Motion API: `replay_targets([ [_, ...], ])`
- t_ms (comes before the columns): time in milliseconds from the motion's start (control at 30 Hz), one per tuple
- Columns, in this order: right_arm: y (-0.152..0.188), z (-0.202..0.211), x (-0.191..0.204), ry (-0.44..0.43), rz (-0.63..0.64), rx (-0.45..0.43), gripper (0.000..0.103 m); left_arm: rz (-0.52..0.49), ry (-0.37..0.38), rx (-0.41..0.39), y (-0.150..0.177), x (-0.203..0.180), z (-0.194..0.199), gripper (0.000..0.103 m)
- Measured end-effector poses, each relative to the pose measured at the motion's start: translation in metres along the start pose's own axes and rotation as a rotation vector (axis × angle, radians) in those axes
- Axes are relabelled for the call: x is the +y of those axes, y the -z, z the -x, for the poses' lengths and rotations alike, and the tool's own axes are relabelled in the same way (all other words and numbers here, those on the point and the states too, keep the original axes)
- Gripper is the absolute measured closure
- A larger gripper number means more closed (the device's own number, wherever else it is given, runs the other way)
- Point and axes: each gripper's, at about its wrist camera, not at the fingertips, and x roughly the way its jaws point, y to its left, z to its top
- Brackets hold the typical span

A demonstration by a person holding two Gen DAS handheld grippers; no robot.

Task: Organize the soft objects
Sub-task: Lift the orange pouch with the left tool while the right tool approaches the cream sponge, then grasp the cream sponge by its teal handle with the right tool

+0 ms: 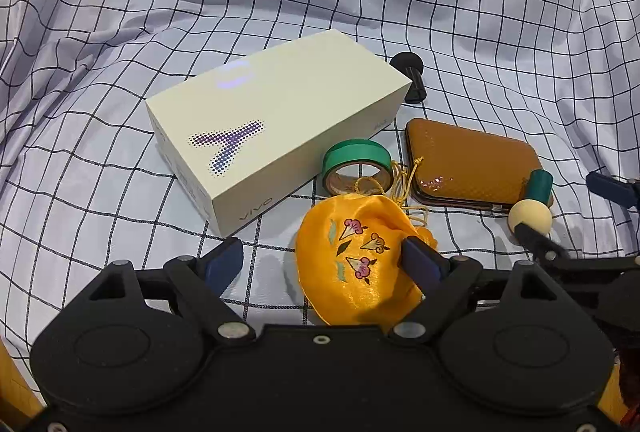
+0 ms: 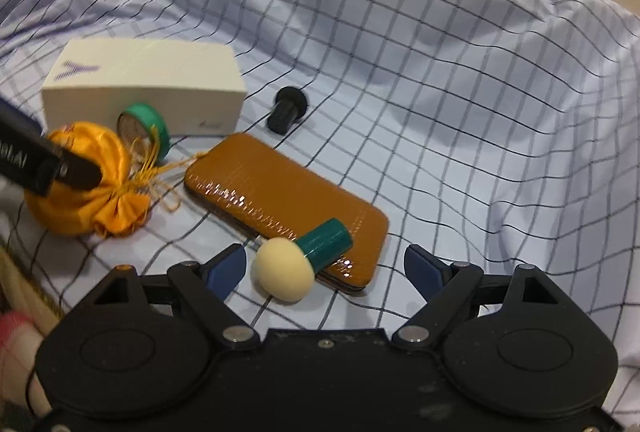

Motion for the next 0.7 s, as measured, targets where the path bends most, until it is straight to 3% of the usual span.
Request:
replay_targets([
  [133,0.002,-0.006,0.002,-0.033,0.034,0.002,0.019,0.0,0.001,0.001,0.0,0.0,0.0,0.019],
  [267,0.001,-0.014,-0.002,-0.059,0.027,0.015,0.03,0.001,0.002,0.002,0.0,0.001,-0.001,0.019],
  [500,-0.002,-0.024,-0.011,-0.118,-0.004,0.01,0.039,0.005,0.0,0.004,0.0,0.001,-0.002,0.016],
  [700,-0.002,-0.026,-0.007,-0.113,0.017,-0.018,0.046,0.009,0.001,0.007,0.0,0.002,-0.003,0.014],
])
